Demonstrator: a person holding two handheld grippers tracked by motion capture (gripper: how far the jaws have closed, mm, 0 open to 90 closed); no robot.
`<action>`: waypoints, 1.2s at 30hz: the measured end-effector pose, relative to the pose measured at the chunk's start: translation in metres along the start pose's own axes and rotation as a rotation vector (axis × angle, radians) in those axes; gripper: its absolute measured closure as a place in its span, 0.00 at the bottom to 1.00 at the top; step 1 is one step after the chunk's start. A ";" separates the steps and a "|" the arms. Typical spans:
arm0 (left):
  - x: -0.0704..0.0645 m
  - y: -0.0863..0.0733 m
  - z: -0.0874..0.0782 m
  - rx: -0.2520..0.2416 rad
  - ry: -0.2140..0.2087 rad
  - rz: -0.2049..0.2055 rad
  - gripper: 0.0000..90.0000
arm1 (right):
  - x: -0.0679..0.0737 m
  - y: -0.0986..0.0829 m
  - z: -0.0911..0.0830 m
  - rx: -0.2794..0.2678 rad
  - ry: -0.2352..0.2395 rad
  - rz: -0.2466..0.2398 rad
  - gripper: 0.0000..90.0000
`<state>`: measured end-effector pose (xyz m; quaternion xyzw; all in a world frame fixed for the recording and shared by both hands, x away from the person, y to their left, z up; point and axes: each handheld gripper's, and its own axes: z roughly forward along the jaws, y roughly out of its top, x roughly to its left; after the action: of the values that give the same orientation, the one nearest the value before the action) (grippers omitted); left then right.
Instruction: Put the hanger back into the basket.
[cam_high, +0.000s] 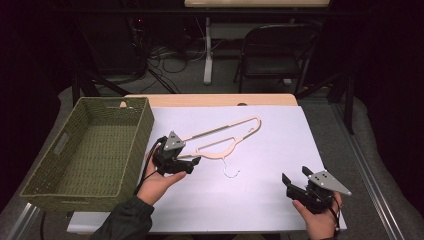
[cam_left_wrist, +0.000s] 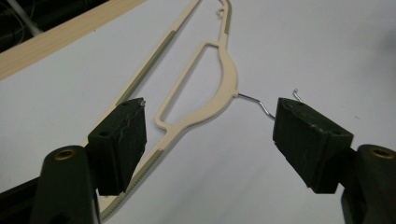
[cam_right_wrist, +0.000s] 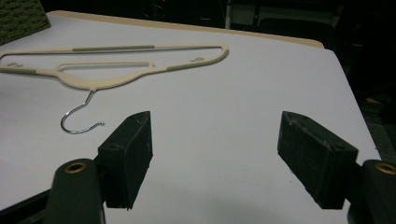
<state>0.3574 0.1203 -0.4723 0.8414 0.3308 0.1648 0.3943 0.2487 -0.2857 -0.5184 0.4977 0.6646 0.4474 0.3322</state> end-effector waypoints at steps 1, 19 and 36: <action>0.000 0.000 0.000 0.000 0.000 0.000 0.30 | 0.000 0.000 0.000 0.000 0.000 0.000 0.29; 0.036 -0.006 0.051 0.114 -0.003 -0.015 0.41 | -0.001 0.000 0.001 0.010 0.011 0.000 0.30; 0.050 -0.017 0.066 0.182 -0.041 0.008 0.53 | -0.001 0.000 0.002 0.004 0.012 0.003 0.30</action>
<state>0.4220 0.1266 -0.5263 0.8783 0.3329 0.1184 0.3220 0.2512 -0.2864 -0.5197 0.4968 0.6666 0.4496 0.3266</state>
